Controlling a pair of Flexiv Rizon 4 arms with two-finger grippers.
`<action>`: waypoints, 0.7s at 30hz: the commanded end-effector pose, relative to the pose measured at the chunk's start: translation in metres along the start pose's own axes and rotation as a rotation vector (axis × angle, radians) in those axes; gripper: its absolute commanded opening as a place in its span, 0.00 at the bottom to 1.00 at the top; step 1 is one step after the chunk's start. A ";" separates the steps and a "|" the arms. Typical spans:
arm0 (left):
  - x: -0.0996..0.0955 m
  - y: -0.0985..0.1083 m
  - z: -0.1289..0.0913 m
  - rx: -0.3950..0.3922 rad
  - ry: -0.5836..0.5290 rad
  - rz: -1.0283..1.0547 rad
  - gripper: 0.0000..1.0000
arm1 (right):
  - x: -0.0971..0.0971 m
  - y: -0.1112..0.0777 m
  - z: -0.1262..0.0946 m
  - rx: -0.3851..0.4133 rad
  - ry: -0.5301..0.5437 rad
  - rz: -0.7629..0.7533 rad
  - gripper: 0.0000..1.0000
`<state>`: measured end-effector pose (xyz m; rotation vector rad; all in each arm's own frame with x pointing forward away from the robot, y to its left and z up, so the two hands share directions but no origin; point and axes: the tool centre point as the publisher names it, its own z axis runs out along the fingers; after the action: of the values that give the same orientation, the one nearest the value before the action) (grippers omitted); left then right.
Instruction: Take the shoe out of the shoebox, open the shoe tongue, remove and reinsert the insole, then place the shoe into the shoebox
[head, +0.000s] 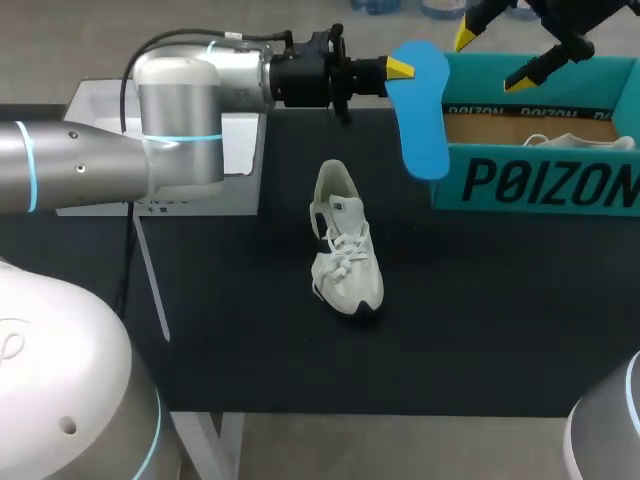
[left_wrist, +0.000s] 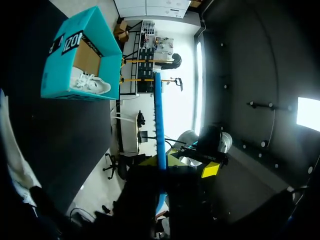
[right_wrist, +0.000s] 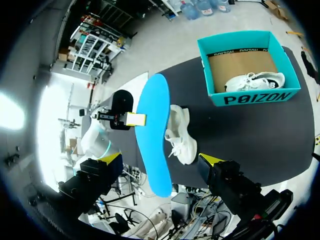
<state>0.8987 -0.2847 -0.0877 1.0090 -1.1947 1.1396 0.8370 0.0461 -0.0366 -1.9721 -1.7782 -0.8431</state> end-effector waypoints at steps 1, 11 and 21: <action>0.006 0.002 -0.003 -0.006 -0.039 0.098 0.00 | -0.006 -0.008 0.008 -0.048 0.516 -0.010 1.00; 0.013 0.011 -0.010 0.071 -0.159 0.443 0.00 | -0.005 -0.004 0.006 -0.058 0.510 -0.009 1.00; 0.013 0.011 -0.010 0.071 -0.159 0.443 0.00 | -0.005 -0.004 0.005 -0.058 0.495 -0.009 1.00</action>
<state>0.8921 -0.2721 -0.0762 0.9192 -1.5664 1.4693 0.8341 0.0450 -0.0413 -1.6229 -1.5023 -1.2457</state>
